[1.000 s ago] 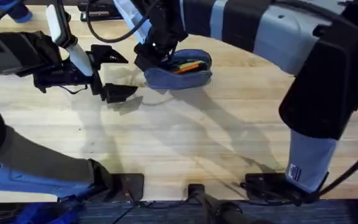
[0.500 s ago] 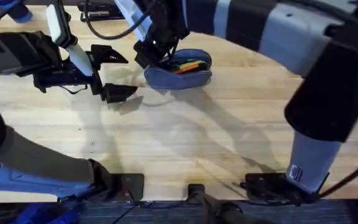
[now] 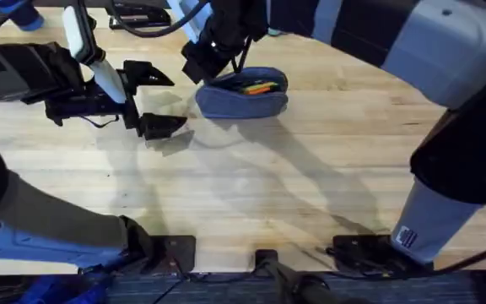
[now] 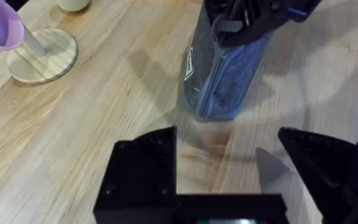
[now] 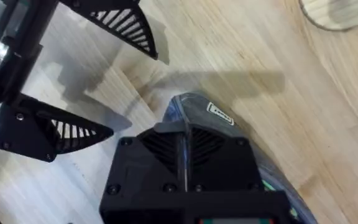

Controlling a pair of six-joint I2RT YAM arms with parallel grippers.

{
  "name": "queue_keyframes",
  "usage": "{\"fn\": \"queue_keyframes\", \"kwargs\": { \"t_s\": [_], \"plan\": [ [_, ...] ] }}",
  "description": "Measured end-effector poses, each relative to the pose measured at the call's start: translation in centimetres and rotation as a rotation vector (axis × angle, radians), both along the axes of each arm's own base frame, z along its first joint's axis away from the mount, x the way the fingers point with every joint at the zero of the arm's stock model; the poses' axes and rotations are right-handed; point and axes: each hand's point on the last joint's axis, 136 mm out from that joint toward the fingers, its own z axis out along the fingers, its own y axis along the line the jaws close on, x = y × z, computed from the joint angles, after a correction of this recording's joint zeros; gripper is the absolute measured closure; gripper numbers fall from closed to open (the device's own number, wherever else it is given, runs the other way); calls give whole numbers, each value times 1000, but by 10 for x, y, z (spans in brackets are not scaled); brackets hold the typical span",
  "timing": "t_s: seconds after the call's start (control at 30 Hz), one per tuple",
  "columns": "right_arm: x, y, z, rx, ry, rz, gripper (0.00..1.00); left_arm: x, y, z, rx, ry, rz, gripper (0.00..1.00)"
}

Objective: Unzip the bag, pick up the pens from the table one at a time and place them inside, then zip the bag closed.

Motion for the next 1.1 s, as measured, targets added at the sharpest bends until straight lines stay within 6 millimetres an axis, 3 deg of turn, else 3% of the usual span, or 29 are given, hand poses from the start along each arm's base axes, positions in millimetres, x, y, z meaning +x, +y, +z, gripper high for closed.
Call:
{"fn": "queue_keyframes", "kwargs": {
  "t_s": [0.7, 1.1],
  "plan": [
    [0, 0, 0, 0, 0, 0, 971, 0, -1, 0, 1, -2, -5, 7],
    [0, 0, 0, 0, 0, 0, 971, 10, -32, 2, -11, 3, -58, 7]
  ]
}}
